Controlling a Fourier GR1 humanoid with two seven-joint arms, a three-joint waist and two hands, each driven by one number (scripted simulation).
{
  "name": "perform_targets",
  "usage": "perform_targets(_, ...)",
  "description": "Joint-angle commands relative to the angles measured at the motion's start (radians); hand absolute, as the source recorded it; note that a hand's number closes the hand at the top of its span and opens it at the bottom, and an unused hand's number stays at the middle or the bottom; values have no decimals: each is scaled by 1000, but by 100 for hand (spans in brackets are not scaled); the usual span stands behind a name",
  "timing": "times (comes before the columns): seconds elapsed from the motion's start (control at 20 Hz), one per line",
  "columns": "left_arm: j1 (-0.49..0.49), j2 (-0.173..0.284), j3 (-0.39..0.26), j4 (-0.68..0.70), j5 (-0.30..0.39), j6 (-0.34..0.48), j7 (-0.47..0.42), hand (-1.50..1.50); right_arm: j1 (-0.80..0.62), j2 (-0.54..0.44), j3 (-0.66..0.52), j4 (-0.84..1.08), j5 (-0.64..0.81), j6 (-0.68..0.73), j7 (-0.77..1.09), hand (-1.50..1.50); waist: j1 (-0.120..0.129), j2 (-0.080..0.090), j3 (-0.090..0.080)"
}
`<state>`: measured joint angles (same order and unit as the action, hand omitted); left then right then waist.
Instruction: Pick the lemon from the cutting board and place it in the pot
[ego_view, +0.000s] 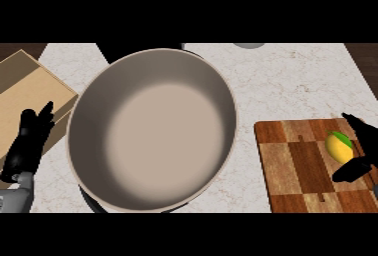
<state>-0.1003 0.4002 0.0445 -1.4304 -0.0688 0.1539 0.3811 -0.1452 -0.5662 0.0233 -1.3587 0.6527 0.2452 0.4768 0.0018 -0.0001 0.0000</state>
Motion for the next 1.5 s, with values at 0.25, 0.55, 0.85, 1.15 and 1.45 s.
perform_targets(0.25, 1, -37, 45, -35, -40, -50, 37, 0, -67, 65, -51, 195, 92, -20, -97, -150, 1, 0, 0)
perform_targets(0.55, 0, -80, 59, 9, -93, -44, -21, 0, -81, 101, -82, 167, 97, 19, -75, -150, -1, 0, 0)
perform_targets(0.85, 34, -108, 66, -59, -105, -67, 18, 0, -93, 128, -90, 252, 147, -20, -114, -150, 1, 0, 0)
perform_targets(1.15, -43, -79, 101, 3, -104, -102, 36, 0, -118, 112, -111, 349, 167, -105, -267, 150, 0, 1, 0)
perform_targets(1.45, 27, -113, 109, 55, -120, -86, -83, 0, -114, 105, -81, 370, 261, -226, -311, 150, -1, 1, 0)
